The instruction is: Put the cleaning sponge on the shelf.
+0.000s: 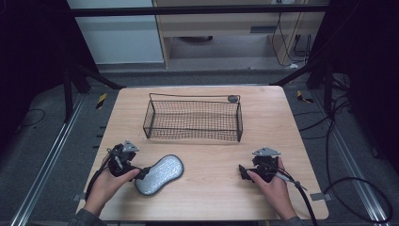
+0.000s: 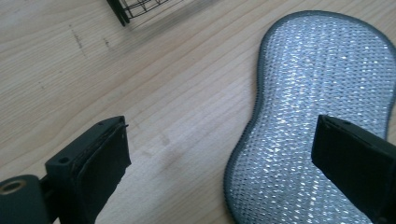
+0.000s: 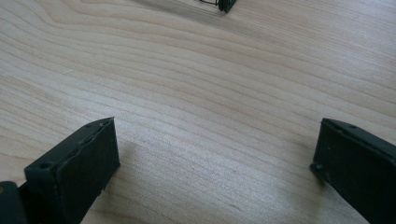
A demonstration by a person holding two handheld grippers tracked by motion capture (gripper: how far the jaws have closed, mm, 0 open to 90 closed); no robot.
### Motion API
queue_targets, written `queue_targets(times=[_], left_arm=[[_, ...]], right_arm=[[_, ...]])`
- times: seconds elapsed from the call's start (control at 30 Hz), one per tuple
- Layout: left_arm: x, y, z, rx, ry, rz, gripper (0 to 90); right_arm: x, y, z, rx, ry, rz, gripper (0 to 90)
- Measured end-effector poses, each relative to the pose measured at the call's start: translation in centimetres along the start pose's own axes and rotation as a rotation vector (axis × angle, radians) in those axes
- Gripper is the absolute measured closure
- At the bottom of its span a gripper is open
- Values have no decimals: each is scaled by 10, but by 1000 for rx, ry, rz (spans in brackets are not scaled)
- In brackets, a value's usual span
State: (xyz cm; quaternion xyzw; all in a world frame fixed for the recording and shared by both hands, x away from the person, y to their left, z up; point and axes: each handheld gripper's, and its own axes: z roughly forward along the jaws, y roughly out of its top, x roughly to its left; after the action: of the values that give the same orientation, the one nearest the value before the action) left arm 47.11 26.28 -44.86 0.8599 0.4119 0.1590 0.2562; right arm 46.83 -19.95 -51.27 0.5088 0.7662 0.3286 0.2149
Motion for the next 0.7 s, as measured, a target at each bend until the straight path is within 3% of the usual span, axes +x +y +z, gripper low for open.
queue_targets(times=[0.13,0.2,0.7], left_arm=[[-5,2,-3,4,-25,12,35],[-8,4,-5,19,-23,39,36],[-21,16,-8,67,-46,118,44]], right_arm=[[0,0,0,1,-1,-2,5],[0,0,0,1,-1,-1,5],[0,0,0,0,-2,-1,5]])
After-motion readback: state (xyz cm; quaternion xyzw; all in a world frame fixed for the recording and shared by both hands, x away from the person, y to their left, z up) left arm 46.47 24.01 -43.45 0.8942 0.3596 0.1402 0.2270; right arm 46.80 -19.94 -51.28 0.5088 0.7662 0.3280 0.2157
